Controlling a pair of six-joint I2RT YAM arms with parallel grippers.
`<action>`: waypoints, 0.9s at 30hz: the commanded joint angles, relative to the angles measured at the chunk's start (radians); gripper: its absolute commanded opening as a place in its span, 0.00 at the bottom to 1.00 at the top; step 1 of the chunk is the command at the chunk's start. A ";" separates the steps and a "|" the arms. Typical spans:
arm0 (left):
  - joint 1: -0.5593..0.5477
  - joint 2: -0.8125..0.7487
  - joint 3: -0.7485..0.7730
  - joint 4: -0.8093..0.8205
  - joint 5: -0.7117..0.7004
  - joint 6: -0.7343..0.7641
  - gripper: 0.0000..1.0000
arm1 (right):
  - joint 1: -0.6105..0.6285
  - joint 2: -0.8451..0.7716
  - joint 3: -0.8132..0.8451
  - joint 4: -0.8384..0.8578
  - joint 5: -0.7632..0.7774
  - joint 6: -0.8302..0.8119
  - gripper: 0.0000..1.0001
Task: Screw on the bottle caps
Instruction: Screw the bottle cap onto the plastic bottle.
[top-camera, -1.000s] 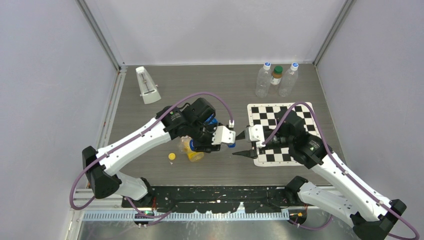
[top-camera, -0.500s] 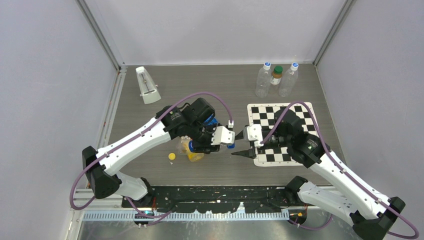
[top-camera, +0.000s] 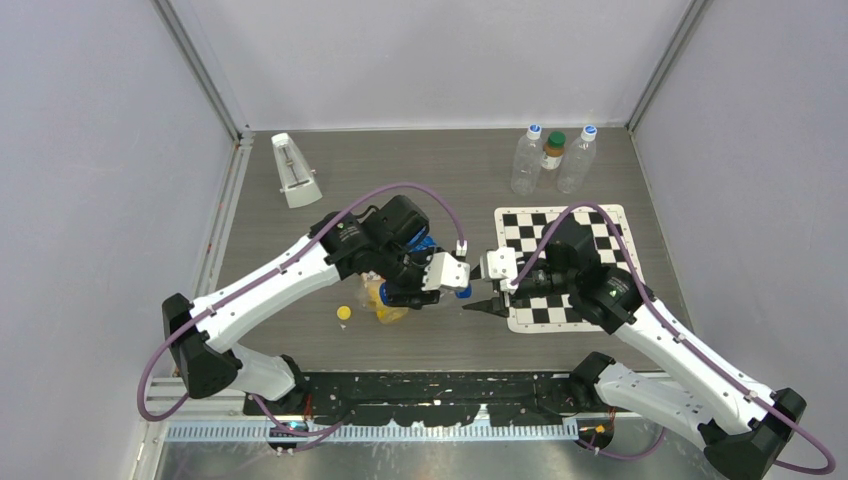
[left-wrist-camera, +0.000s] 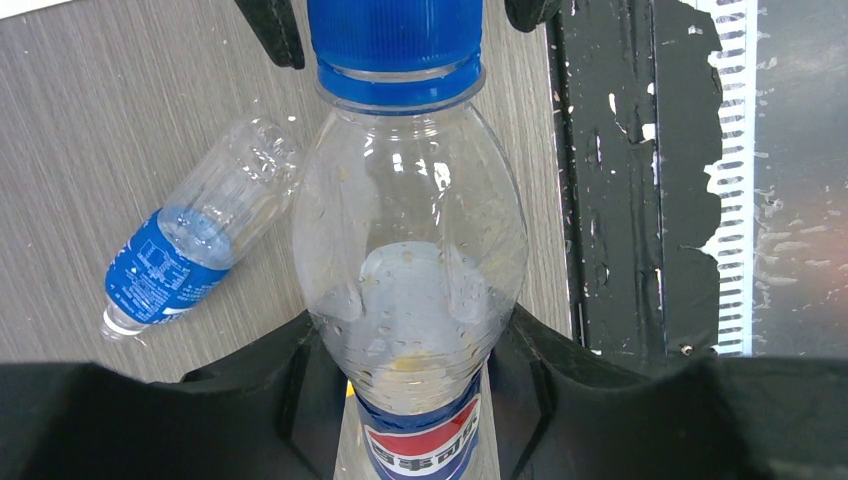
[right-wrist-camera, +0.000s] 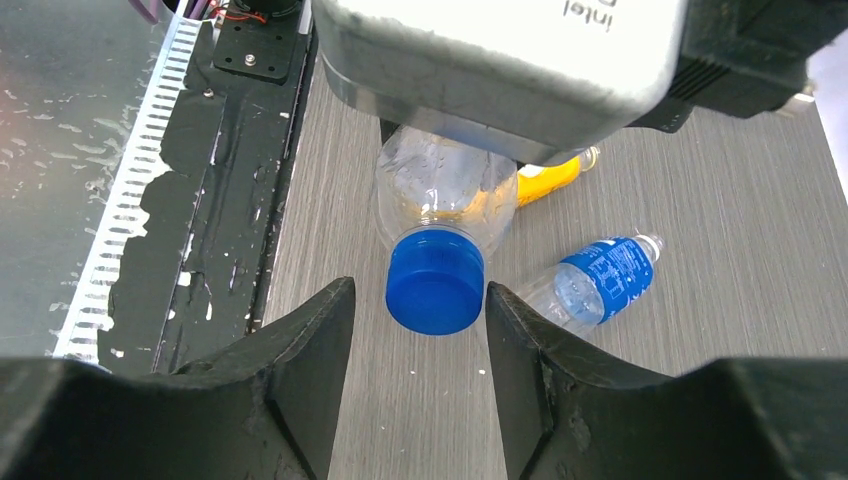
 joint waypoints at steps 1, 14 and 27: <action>-0.001 -0.021 0.040 0.011 0.023 0.013 0.00 | 0.005 -0.014 0.024 0.029 0.006 -0.007 0.56; 0.000 -0.001 0.049 -0.002 0.027 0.012 0.00 | 0.006 -0.033 0.023 0.081 0.003 0.036 0.44; -0.001 -0.055 -0.010 0.124 -0.136 -0.037 0.00 | 0.006 0.019 -0.001 0.183 0.219 0.452 0.00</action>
